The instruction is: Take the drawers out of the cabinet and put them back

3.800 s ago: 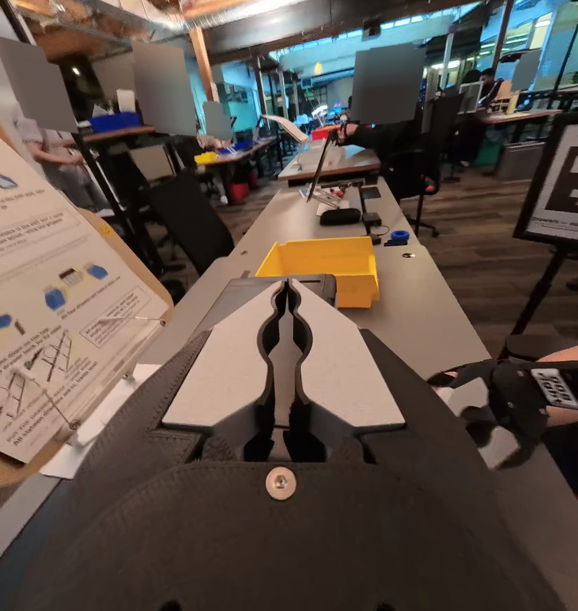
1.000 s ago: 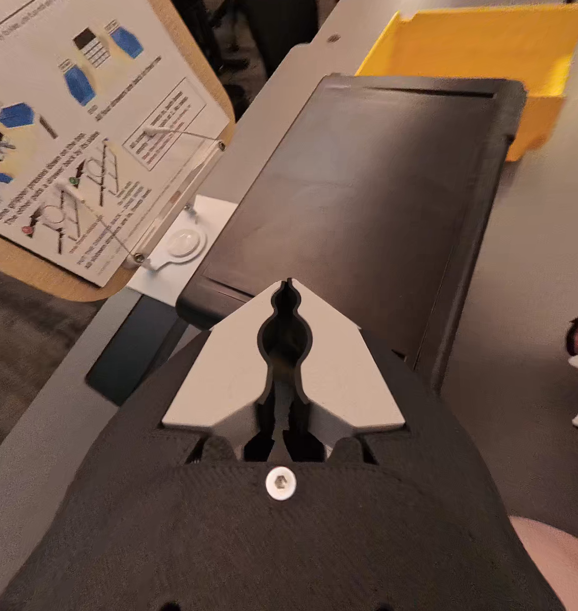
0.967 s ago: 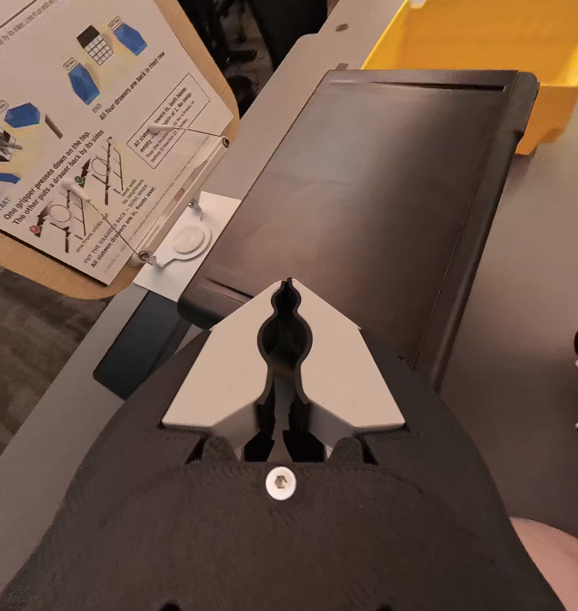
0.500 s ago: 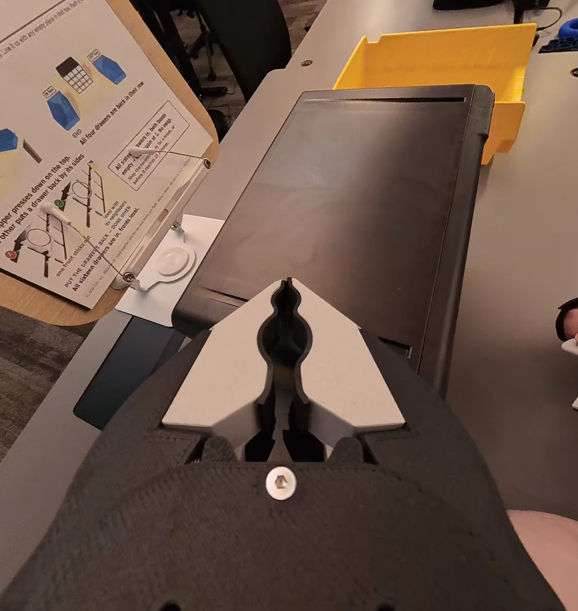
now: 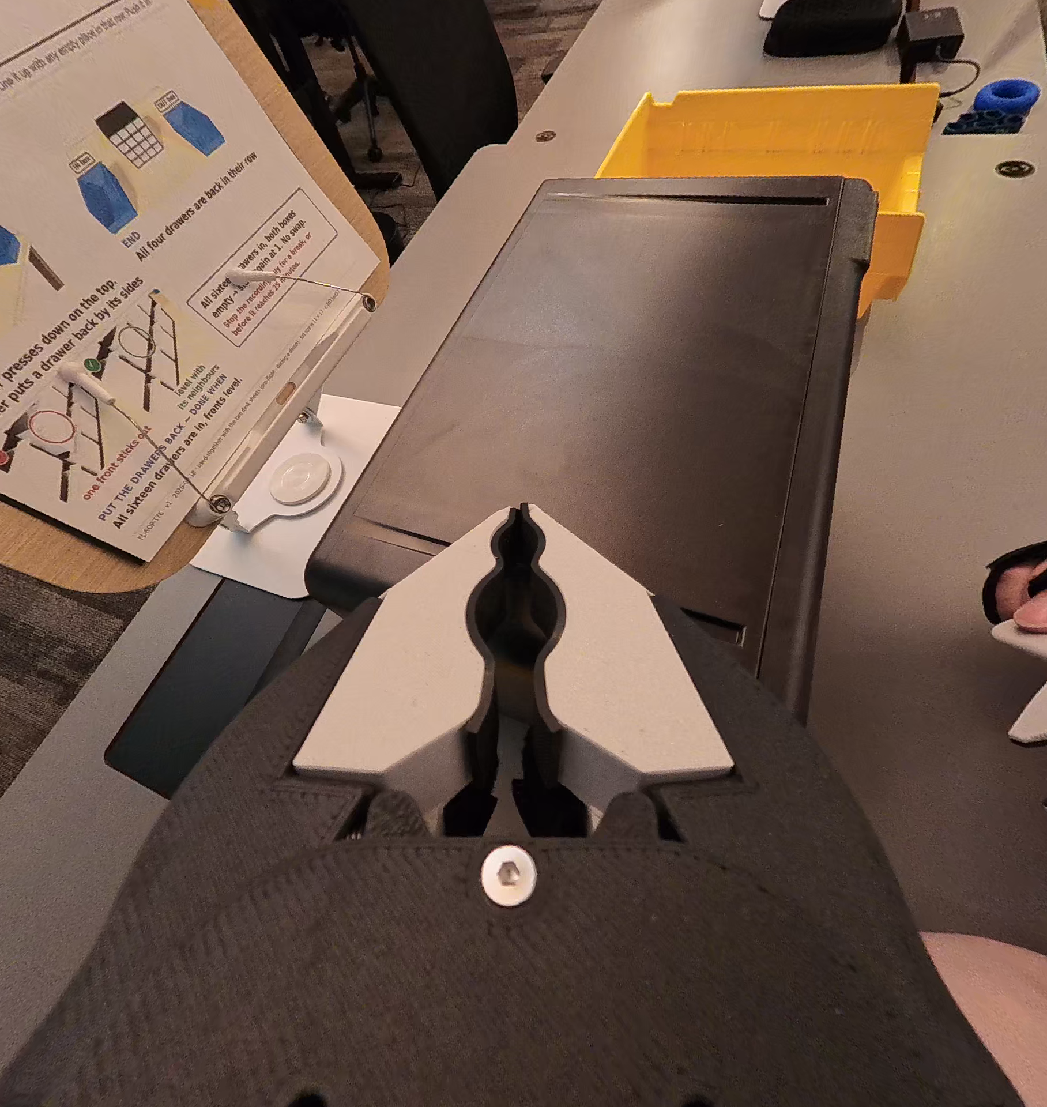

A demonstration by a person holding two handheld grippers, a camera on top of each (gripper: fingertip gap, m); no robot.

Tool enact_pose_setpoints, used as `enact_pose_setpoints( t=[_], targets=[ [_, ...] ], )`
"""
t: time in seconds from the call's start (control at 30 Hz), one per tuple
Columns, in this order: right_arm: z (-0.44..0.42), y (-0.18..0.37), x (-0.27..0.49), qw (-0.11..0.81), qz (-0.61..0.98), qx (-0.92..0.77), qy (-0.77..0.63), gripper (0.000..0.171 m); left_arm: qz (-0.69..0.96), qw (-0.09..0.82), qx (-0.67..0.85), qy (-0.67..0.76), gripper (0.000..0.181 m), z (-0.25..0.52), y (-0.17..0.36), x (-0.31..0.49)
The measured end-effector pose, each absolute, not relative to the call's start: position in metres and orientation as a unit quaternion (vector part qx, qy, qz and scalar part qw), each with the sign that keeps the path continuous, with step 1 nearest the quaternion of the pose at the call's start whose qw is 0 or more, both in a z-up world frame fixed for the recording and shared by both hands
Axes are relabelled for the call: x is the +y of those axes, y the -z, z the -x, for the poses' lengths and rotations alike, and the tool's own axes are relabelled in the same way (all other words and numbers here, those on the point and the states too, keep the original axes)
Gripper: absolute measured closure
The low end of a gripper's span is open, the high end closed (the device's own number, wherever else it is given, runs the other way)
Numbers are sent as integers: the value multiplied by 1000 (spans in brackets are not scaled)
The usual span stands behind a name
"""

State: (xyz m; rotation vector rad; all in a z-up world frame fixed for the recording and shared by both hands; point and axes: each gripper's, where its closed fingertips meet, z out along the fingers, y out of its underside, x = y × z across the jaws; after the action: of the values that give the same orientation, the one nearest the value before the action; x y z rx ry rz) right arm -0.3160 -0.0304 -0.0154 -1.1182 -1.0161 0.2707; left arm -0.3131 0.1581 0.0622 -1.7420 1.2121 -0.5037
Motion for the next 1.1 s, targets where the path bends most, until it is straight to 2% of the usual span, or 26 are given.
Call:
enact_pose_setpoints(
  t=[0.67, 1.1],
  targets=[
    [305, 21, -13, 710, 547, -429, -113, 149, 708, 464, 490, 209, 181, 313, -62, 158],
    [308, 40, -2, 688, 562, -457, -49, 148, 706, 466, 491, 207, 181, 313, -62, 158]
  ],
)
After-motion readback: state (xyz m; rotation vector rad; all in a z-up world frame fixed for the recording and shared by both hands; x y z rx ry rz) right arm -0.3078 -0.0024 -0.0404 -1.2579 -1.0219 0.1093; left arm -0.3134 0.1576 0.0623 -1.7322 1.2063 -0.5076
